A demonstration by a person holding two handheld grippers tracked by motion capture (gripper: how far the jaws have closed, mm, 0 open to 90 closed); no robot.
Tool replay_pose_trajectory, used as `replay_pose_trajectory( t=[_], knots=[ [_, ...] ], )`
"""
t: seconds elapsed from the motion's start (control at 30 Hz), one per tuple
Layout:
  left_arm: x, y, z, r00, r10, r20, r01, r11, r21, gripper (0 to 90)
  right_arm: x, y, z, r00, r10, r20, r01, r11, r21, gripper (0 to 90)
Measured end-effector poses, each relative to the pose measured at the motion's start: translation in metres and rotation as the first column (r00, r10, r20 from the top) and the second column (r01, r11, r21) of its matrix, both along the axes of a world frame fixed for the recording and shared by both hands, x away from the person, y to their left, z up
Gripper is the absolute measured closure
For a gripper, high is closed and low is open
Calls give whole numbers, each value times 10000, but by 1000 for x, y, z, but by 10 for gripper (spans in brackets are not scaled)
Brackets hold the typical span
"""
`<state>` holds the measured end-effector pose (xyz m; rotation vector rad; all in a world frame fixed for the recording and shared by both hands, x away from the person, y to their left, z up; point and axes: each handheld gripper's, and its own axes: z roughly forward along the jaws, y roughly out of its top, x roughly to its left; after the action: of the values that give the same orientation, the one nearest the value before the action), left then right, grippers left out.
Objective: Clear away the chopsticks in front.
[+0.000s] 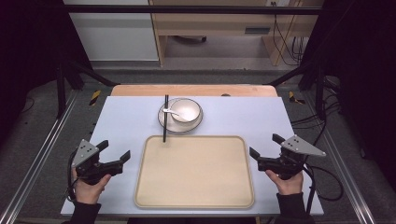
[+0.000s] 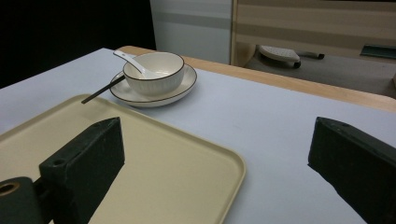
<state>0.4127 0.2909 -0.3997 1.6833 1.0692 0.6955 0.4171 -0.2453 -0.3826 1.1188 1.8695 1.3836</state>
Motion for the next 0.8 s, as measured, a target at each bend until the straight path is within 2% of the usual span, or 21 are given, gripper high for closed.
replay_pose_trajectory(
  t=[0.33, 0.57, 0.8],
  knots=[
    [1, -10, -1, 9999, 104, -46, -104, 9999, 49, 90, 0, 1, -3, 10000, 50, -9, -50, 9999, -96, 39],
    [5, -19, 1, 10000, 6, -7, -6, 9999, 123, 92, 0, 2, -3, 10000, 47, -50, -48, 9999, -97, 39],
    [15, -31, 3, 10000, -50, -71, 51, 9997, 219, 96, 0, 2, -3, 9999, -14, -148, 13, 10000, -22, 40]
  ],
)
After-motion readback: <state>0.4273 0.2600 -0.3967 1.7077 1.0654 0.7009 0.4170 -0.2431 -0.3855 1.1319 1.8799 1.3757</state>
